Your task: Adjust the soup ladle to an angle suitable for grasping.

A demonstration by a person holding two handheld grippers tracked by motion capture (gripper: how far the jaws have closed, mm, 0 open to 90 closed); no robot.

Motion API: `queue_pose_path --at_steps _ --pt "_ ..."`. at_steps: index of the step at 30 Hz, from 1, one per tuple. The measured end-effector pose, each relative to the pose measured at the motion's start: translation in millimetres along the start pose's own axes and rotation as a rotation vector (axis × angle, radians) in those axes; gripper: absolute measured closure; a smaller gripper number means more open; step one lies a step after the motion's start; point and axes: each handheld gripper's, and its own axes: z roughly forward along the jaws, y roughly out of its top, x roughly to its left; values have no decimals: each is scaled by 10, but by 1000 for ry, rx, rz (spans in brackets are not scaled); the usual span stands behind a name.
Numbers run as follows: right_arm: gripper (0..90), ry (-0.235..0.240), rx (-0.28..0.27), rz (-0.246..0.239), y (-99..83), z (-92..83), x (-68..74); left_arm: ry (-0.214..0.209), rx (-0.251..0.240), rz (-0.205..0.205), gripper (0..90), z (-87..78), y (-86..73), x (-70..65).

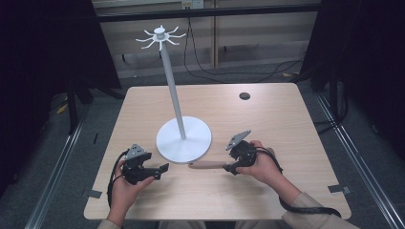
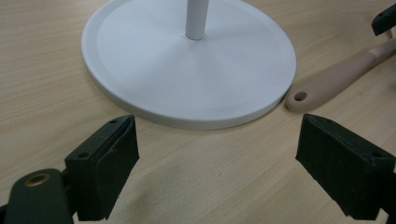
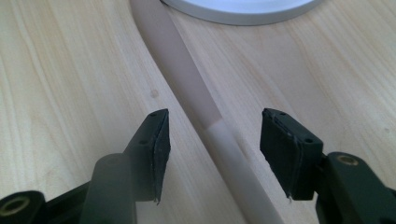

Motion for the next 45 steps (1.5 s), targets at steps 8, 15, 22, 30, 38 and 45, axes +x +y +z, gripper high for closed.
queue_pose_path --at_steps 8,15,22,30,38,45 --pt "461 21 47 -5 51 73 -25 -2 -3 -2 127 5 -1 1" --pt "506 54 54 -28 81 160 -19 -2 -4 -3 127 4 -1 2" --pt "584 64 71 -29 80 249 -7 0 -7 -13 128 3 -7 11" --pt "662 83 64 -47 80 257 -42 4 -3 -9 129 5 -5 11" --pt "739 124 79 -151 54 200 -46 4 -5 -14 129 6 -15 24" --pt "765 156 50 -102 -35 63 -56 12 -2 -8 129 9 -7 19"
